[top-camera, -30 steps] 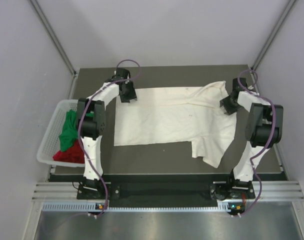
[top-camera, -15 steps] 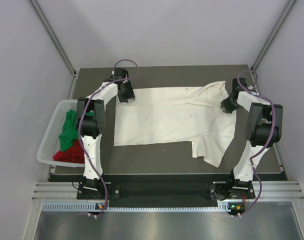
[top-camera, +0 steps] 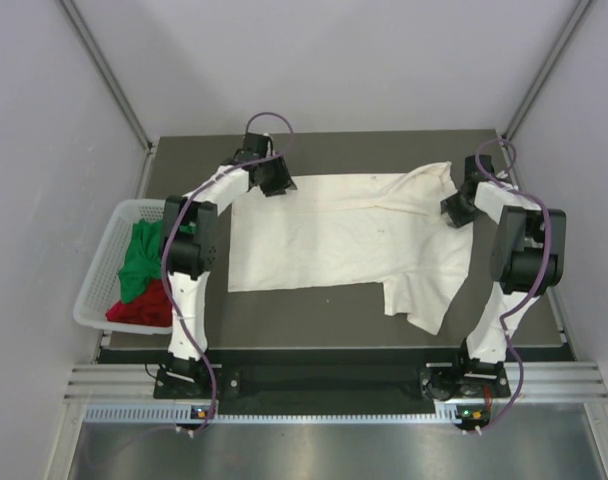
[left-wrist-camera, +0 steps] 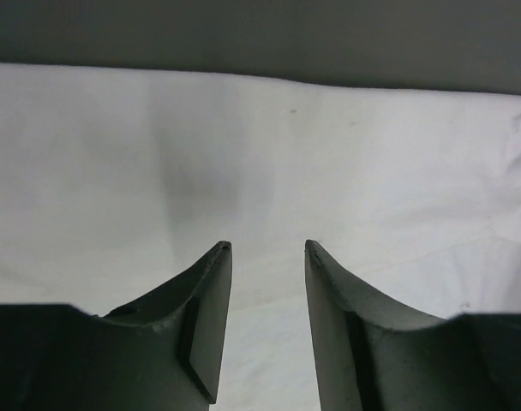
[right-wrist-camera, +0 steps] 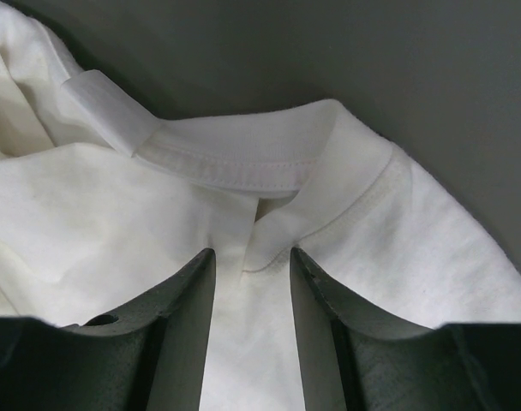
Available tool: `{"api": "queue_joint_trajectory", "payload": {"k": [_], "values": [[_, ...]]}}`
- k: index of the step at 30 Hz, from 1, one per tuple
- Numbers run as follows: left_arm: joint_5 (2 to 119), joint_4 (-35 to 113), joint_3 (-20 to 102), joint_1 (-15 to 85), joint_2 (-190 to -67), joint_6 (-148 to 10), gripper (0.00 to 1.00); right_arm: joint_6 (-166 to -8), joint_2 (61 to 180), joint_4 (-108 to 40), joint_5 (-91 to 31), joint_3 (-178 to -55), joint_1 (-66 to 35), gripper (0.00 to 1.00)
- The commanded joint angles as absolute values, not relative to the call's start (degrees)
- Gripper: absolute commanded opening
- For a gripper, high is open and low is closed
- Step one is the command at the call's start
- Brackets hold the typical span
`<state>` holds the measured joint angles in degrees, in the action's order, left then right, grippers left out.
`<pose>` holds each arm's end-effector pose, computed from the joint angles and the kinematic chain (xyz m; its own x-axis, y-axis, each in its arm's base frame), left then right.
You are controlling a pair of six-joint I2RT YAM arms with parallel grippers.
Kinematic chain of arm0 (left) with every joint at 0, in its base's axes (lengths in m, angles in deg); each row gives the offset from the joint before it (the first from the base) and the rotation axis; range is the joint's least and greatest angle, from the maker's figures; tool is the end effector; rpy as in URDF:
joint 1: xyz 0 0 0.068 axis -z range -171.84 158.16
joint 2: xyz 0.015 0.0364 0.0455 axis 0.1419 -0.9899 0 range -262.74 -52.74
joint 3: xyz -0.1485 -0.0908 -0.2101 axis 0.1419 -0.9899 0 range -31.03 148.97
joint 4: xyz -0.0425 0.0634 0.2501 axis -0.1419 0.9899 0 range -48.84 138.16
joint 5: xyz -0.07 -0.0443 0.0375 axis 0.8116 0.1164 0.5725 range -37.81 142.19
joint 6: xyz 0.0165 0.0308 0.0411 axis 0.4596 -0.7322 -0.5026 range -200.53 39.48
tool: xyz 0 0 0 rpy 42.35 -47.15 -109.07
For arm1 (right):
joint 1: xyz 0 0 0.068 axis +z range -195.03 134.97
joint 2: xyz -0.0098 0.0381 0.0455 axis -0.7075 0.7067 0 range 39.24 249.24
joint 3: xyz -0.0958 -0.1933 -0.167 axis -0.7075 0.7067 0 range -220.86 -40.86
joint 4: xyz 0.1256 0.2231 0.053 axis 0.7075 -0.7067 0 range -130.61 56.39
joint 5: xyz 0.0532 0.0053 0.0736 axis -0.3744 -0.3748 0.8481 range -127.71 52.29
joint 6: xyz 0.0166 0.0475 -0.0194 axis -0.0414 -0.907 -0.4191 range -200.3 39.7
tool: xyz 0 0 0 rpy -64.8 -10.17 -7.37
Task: Fold and stack the t-shirts
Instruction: Fold the tshirt
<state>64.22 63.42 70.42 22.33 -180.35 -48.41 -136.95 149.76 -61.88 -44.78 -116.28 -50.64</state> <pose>0.4828 -0.1296 0.1870 -0.8129 -0.3310 -0.4792 -0.0691 0.8718 -0.4849 0.3943 -0.0431 0.1711 -0.3623 0.8685 -0.3382 0.8266 0.4671 0.3139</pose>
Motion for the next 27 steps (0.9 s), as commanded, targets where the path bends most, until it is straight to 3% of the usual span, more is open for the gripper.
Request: {"api": "queue_joint_trajectory", "payload": {"k": [1,16,27], "values": [[69.15,54.79,70.74,23.45,-178.59,-45.29,0.44,-136.65,146.55,-61.83,-45.98,-116.97,-49.86,0.41],[67.13,52.93,69.69,23.45,-186.24,-45.45,0.45,-135.85,147.61,-61.56,-46.23,-118.03,-49.95,0.47],[63.7,55.31,69.78,23.28,-187.56,-46.51,0.45,-138.57,140.32,-60.33,-52.3,-105.29,-51.53,0.54]]}}
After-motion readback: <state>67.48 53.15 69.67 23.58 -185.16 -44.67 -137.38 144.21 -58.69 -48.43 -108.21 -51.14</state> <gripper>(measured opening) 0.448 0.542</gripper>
